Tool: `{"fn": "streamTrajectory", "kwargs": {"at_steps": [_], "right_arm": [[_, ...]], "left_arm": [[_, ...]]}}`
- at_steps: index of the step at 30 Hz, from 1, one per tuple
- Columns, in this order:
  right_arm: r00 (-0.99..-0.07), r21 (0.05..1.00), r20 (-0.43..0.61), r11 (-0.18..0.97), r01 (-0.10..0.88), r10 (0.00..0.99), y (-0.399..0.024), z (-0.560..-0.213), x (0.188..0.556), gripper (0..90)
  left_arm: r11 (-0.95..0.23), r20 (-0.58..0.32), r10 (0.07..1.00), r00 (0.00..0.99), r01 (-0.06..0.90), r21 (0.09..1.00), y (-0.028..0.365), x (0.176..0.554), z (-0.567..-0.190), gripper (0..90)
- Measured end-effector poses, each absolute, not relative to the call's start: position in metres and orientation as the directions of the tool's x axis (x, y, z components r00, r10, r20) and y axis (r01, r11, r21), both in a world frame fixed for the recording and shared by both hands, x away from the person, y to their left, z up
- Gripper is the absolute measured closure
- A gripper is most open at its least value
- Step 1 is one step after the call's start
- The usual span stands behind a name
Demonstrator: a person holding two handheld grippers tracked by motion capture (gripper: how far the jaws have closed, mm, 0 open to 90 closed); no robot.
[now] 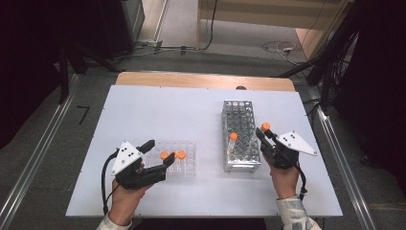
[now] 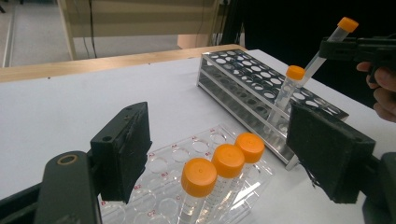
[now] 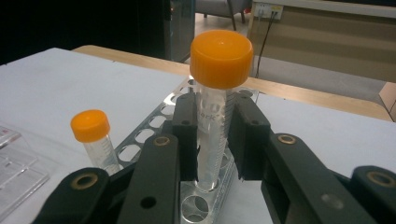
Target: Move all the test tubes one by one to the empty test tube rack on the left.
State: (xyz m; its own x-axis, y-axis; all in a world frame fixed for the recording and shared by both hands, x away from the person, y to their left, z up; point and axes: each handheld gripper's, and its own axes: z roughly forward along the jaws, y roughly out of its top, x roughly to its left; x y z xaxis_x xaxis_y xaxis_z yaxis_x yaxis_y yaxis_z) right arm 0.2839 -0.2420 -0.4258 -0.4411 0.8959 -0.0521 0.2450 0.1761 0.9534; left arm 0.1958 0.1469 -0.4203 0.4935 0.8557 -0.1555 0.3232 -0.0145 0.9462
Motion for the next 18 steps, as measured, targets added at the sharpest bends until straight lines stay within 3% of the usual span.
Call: {"fn": "streamTrajectory", "kwargs": {"at_steps": [18], "right_arm": [[-0.473,0.955,-0.047,0.178,0.235,0.88,-0.244,-0.418,0.268,71.4]], "left_arm": [[-0.015,-0.155,0.858,0.491,0.324,0.946,0.148,0.195,-0.42,20.8]]}}
